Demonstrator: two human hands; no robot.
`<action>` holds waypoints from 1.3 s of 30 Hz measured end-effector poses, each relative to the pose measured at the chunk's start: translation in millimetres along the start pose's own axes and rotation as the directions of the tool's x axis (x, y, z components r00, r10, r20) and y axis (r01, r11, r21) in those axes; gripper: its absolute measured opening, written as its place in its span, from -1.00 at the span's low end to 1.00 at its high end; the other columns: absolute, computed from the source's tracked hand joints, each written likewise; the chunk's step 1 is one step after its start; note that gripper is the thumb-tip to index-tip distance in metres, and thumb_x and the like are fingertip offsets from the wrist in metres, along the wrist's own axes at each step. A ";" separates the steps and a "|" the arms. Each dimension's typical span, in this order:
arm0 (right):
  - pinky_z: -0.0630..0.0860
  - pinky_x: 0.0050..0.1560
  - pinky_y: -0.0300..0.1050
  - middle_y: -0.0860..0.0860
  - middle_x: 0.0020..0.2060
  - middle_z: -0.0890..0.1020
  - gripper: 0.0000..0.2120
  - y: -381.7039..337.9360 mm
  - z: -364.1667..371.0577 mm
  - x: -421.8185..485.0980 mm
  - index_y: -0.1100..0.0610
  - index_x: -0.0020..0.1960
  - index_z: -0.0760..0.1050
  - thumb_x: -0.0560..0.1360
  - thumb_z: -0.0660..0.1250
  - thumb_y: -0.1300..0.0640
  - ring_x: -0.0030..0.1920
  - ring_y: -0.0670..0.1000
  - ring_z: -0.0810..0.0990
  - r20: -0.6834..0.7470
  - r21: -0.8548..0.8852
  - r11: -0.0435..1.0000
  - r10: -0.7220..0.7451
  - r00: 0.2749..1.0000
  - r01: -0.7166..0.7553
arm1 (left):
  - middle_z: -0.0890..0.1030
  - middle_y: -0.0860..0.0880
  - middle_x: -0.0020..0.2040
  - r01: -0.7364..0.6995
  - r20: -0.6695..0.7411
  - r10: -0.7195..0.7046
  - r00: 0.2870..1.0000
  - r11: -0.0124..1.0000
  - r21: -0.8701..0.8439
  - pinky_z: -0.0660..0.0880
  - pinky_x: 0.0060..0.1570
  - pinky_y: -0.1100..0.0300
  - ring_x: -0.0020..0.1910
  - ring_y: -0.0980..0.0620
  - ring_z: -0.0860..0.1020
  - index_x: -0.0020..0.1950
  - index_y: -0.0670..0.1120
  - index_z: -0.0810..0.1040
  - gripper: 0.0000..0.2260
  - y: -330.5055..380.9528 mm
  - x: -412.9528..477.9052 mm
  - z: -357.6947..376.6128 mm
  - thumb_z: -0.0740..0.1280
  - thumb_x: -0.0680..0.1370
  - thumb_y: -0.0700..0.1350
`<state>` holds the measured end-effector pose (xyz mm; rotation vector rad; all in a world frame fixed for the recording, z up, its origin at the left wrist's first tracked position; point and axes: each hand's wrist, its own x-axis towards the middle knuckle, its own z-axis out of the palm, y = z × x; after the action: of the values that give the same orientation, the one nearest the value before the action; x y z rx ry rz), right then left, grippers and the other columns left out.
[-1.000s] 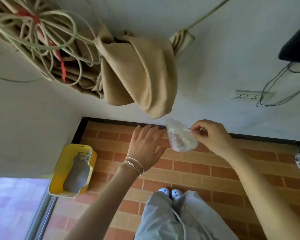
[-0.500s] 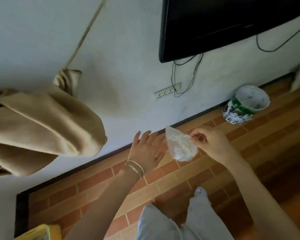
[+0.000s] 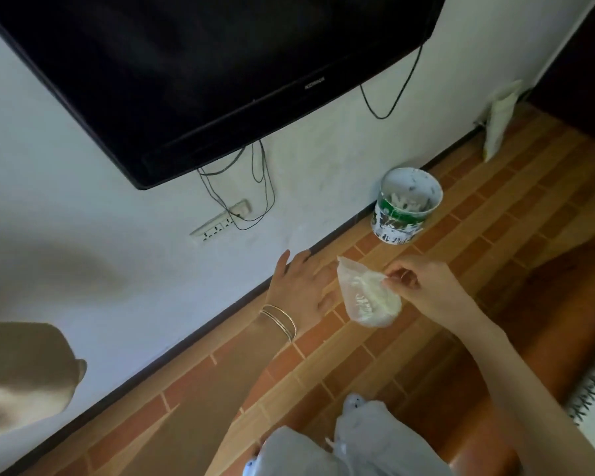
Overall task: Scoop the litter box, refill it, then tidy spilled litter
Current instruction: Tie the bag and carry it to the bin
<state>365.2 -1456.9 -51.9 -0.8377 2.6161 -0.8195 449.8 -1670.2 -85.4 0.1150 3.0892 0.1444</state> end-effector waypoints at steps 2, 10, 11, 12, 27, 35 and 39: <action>0.40 -0.23 -0.48 -0.13 -0.20 0.58 -0.87 23.5 -20.8 6.1 0.13 -0.02 0.58 0.43 0.41 0.22 -0.22 -0.25 0.52 0.006 -0.014 1.000 -0.008 1.000 0.008 | 0.51 -0.05 0.27 -0.016 -0.038 0.017 0.999 1.000 0.022 0.26 0.30 -0.21 0.28 -0.16 0.45 0.32 -0.01 0.48 -0.56 18.1 32.2 -4.0 0.15 0.52 0.13; 0.33 -0.26 -0.51 -0.14 -0.26 0.54 -0.91 109.6 -93.1 30.8 0.13 -0.07 0.57 0.43 0.42 0.19 -0.28 -0.27 0.46 -0.125 0.026 0.993 0.120 0.985 -0.118 | 0.61 -0.06 0.13 -0.060 -0.069 0.062 0.996 0.998 0.024 0.43 0.15 -0.21 0.13 -0.16 0.56 0.19 -0.04 0.59 -0.53 67.6 144.4 -13.6 0.06 0.48 0.12; 0.32 -0.26 -0.50 -0.10 -0.25 0.55 -0.91 118.8 -98.7 36.1 0.13 -0.07 0.58 0.43 0.42 0.19 -0.28 -0.25 0.46 -0.137 0.021 0.991 0.130 0.982 -0.129 | 0.61 -0.07 0.13 -0.066 -0.060 0.068 0.996 0.998 0.023 0.43 0.16 -0.21 0.14 -0.16 0.56 0.20 -0.04 0.58 -0.52 69.7 156.8 -12.9 0.05 0.47 0.13; 0.31 -0.26 -0.49 -0.08 -0.24 0.55 -0.91 127.7 -103.7 41.8 0.13 -0.07 0.58 0.43 0.42 0.18 -0.28 -0.24 0.46 -0.148 0.019 0.990 0.140 0.979 -0.139 | 0.60 -0.07 0.15 -0.075 -0.051 0.076 0.996 0.997 0.017 0.41 0.18 -0.20 0.16 -0.16 0.55 0.23 -0.04 0.56 -0.52 71.4 168.7 -11.3 0.04 0.48 0.13; 0.49 -0.13 -0.16 -0.09 -0.19 0.55 -0.90 240.9 -184.3 163.9 0.06 -0.03 0.56 0.46 0.36 0.09 -0.16 -0.08 0.52 -0.172 -0.027 0.943 0.323 0.931 -0.332 | 0.62 -0.04 0.10 -0.240 -0.114 0.240 0.964 0.971 0.015 0.48 0.11 -0.15 0.12 -0.12 0.57 0.18 -0.01 0.58 -0.58 93.7 375.6 0.0 0.09 0.47 0.10; 0.53 -0.10 -0.05 -0.07 -0.19 0.57 -0.93 302.0 -234.3 227.4 0.09 -0.07 0.56 0.47 0.34 0.12 -0.16 -0.06 0.52 -0.211 -0.018 0.932 0.351 0.912 -0.362 | 0.62 -0.10 0.09 -0.250 -0.070 0.257 0.964 0.964 0.086 0.49 0.08 -0.17 0.09 -0.19 0.58 0.17 -0.05 0.60 -0.57 89.1 470.3 4.5 0.12 0.47 0.12; 0.51 -0.09 -0.10 -0.08 -0.16 0.56 -0.93 340.1 -253.2 260.3 0.07 -0.05 0.55 0.48 0.34 0.11 -0.14 -0.07 0.51 -0.181 -0.007 0.941 0.331 0.926 -0.337 | 0.63 -0.10 0.08 -0.213 -0.043 0.216 0.975 0.974 0.072 0.50 0.05 -0.18 0.07 -0.19 0.59 0.14 -0.05 0.60 -0.61 101.9 511.2 12.0 0.28 0.40 0.09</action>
<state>-97.5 -1275.3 -71.8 -0.3187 2.8252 -0.7790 -51.5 -1528.9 -109.8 0.4553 3.1244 0.0514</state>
